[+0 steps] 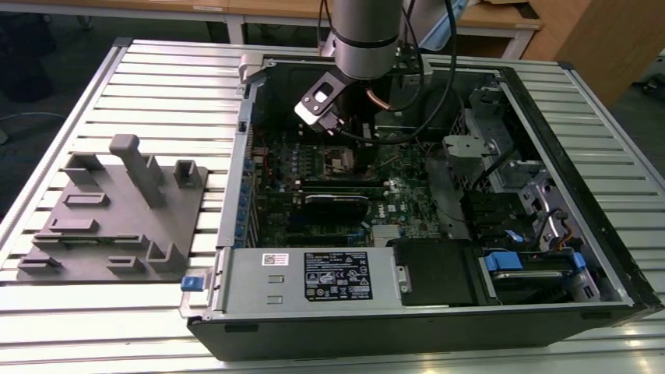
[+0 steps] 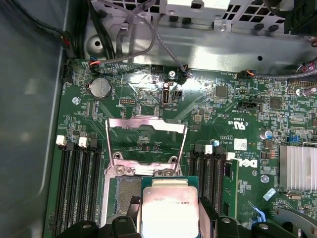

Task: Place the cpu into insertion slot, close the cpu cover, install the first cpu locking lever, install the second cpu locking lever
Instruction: 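Place the cpu into insertion slot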

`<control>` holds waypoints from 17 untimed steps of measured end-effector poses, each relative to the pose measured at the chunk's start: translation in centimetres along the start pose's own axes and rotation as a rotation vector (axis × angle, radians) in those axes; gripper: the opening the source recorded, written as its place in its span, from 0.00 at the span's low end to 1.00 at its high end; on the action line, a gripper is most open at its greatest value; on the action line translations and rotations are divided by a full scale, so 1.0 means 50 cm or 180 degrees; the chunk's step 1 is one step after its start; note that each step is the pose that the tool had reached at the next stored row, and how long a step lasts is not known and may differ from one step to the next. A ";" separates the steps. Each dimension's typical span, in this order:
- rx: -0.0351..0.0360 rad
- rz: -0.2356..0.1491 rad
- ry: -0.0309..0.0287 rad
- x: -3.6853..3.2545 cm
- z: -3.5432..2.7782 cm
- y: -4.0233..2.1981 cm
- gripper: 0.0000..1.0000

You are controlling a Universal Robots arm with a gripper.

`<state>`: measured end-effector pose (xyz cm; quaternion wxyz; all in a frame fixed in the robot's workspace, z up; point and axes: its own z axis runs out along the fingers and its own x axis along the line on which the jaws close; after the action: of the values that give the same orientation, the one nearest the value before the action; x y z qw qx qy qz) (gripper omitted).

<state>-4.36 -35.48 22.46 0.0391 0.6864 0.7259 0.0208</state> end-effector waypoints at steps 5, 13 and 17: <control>0.0000 -0.0001 -0.0001 0.005 0.000 -0.004 0.54; 0.0003 0.0070 -0.0007 0.009 0.003 -0.005 0.54; 0.0002 0.0072 0.0001 0.010 0.003 -0.006 0.54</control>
<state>-4.67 -35.02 22.26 0.0386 0.6945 0.7181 0.0212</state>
